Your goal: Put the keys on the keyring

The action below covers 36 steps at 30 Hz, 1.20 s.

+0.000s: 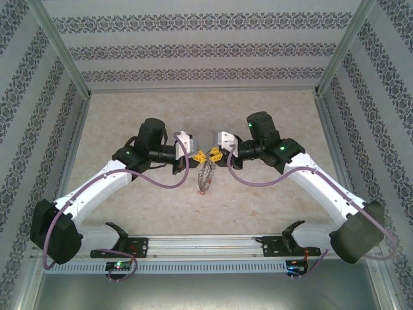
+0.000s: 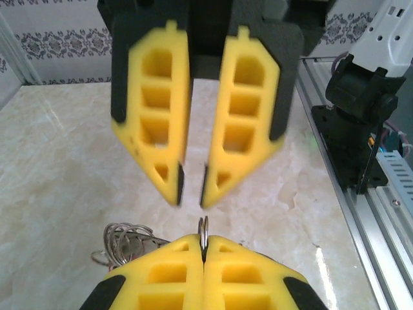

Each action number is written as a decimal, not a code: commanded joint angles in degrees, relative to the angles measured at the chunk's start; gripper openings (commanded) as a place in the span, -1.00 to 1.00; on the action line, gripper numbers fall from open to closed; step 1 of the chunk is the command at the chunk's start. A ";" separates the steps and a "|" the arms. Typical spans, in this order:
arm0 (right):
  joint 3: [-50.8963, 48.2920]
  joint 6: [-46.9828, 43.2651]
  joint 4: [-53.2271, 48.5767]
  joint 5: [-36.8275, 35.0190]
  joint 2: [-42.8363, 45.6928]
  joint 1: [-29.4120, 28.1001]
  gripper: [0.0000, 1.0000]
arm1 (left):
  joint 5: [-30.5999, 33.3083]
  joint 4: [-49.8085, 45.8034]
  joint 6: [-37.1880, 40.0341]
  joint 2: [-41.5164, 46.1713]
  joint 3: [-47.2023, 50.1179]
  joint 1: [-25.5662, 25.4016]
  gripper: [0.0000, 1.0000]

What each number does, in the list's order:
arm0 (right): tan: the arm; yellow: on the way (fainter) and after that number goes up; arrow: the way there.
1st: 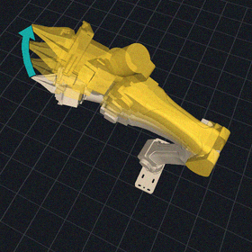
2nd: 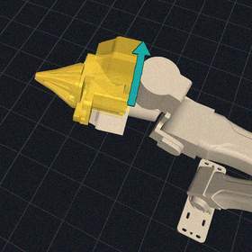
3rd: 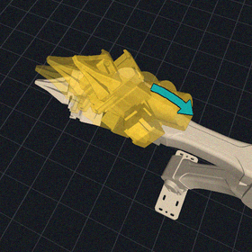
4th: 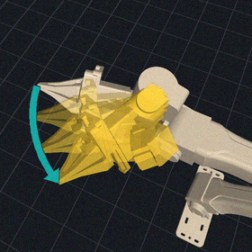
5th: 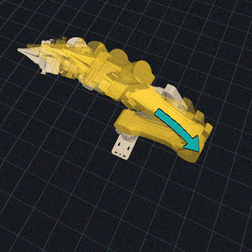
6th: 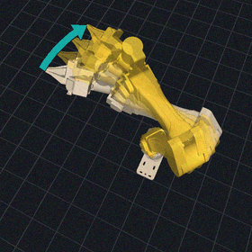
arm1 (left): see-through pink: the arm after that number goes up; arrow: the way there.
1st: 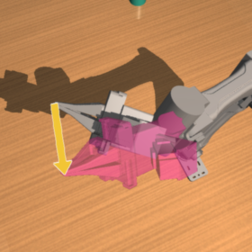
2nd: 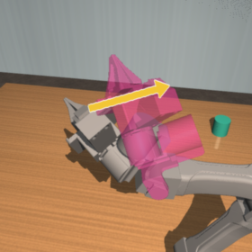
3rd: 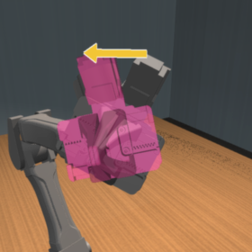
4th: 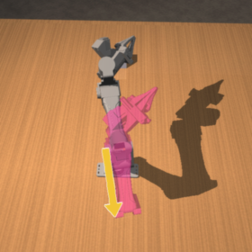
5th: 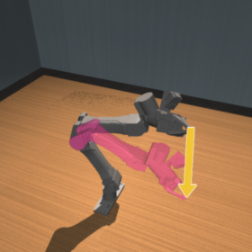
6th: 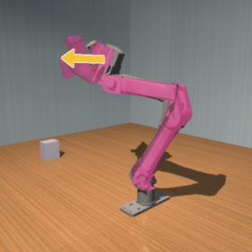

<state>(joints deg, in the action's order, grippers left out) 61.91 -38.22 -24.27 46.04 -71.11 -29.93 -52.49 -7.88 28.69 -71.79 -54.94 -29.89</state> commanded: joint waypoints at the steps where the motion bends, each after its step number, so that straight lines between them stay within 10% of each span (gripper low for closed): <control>1: -1.16 1.67 2.68 5.02 1.79 0.66 -0.64 | -4.22 12.30 -5.43 2.19 1.94 0.35 -1.00; 36: -7.86 4.69 7.74 7.16 2.49 2.62 -0.42 | -8.30 26.25 -9.98 2.54 5.39 0.36 -1.00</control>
<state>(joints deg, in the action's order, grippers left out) 55.86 -34.20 -18.24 52.36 -69.25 -26.50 -57.76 13.52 19.16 -70.85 -49.60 -29.89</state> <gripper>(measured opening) 0.288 0.060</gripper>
